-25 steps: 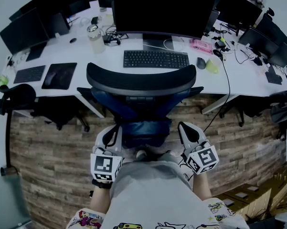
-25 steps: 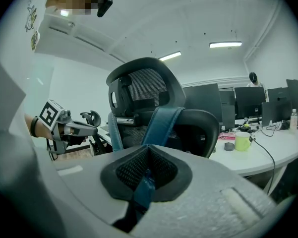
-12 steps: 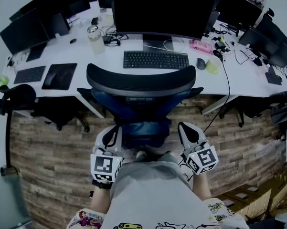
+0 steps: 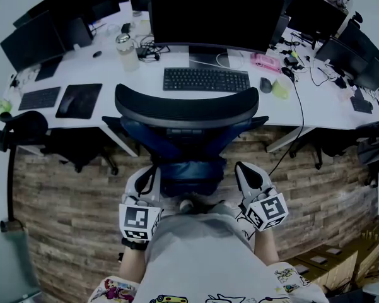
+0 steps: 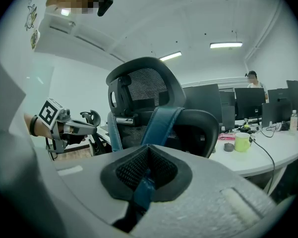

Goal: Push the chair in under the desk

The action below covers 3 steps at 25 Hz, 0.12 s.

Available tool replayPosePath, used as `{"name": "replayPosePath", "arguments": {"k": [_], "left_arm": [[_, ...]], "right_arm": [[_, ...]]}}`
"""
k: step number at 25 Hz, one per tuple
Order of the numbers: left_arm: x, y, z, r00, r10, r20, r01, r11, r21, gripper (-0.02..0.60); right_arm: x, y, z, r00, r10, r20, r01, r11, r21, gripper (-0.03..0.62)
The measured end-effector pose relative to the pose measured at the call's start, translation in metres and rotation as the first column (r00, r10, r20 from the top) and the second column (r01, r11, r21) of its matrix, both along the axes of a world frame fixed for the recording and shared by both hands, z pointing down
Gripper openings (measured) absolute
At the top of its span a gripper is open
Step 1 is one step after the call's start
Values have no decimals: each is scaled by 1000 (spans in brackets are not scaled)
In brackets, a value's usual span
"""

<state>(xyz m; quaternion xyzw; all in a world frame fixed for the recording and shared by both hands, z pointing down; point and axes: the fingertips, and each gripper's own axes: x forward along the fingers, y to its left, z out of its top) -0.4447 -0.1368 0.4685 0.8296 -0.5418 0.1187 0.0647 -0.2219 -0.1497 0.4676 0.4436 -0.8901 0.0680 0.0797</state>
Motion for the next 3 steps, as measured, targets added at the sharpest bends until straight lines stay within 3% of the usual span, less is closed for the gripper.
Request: {"name": "replayPosePath", "arguments": {"k": [3], "left_arm": [[0, 0, 0, 1000, -1, 1, 1, 1000, 1, 11]], "right_arm": [[0, 1, 1, 1000, 0, 2, 0, 1000, -1, 0]]}}
